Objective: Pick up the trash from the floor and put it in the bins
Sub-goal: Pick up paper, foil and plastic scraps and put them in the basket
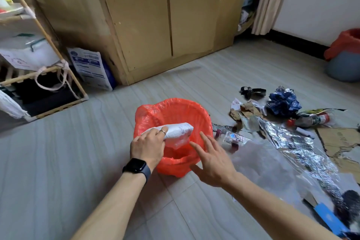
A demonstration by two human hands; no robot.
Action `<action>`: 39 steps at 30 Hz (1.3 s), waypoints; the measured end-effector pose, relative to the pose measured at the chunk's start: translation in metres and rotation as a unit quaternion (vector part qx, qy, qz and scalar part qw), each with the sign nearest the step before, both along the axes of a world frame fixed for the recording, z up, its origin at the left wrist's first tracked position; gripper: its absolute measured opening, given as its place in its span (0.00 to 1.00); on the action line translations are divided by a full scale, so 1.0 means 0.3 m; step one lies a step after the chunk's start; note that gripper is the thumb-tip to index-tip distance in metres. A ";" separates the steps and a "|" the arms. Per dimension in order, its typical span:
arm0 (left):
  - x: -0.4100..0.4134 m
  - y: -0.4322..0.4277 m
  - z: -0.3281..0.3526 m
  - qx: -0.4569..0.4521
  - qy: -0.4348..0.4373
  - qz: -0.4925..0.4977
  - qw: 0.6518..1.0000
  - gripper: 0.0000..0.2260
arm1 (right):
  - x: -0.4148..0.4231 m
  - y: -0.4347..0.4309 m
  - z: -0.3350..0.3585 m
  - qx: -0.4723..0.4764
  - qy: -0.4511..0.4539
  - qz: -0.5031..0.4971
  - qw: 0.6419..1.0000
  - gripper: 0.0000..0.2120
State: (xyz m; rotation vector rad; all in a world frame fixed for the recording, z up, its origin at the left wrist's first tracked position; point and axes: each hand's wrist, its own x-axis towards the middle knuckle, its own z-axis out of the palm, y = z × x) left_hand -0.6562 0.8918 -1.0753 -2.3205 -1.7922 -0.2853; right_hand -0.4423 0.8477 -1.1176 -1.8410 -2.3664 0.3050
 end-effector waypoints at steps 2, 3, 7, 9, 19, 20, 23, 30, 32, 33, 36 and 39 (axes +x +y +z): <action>0.002 0.038 -0.086 -0.107 -0.004 -0.006 0.994 0.27 | -0.018 0.035 -0.058 0.017 -0.021 0.030 0.999 0.32; 0.009 0.048 -0.127 -0.187 -0.003 -0.006 0.982 0.28 | -0.023 0.043 -0.092 0.024 -0.028 0.038 0.999 0.30; 0.052 0.054 -0.207 -0.342 0.018 0.002 0.939 0.26 | -0.024 0.045 -0.158 0.052 -0.041 0.055 0.996 0.21; 0.070 0.061 -0.216 -0.356 0.019 0.001 0.934 0.24 | -0.011 0.052 -0.172 0.067 -0.029 0.059 0.996 0.15; 0.077 0.009 -0.226 -0.481 0.050 -0.005 0.876 0.23 | -0.006 -0.082 -0.129 0.092 0.003 0.099 0.991 0.07; 0.084 -0.008 -0.230 -0.484 0.084 -0.016 0.871 0.24 | -0.006 -0.109 -0.133 0.095 -0.001 0.093 0.991 0.07; 0.121 -0.072 -0.229 -0.533 0.138 -0.041 0.834 0.25 | 0.001 -0.173 -0.158 0.108 -0.015 0.088 0.990 0.06; 0.134 -0.129 -0.383 -0.585 0.145 -0.058 0.796 0.23 | 0.039 -0.213 -0.205 0.131 -0.042 0.120 0.983 0.05; 0.130 -0.115 -0.438 -0.598 0.128 -0.047 0.790 0.23 | 0.047 -0.205 -0.214 0.132 -0.037 0.127 0.982 0.04; 0.127 -0.109 -0.457 -0.605 0.121 -0.042 0.786 0.23 | 0.045 -0.199 -0.216 0.133 -0.037 0.131 0.982 0.04; 0.120 -0.081 -0.477 -0.624 0.094 -0.011 0.776 0.24 | 0.030 -0.178 -0.216 0.124 -0.043 0.132 0.982 0.04; 0.128 -0.049 -0.420 -0.604 0.054 0.009 0.795 0.22 | 0.024 -0.163 -0.206 0.112 -0.045 0.125 0.985 0.06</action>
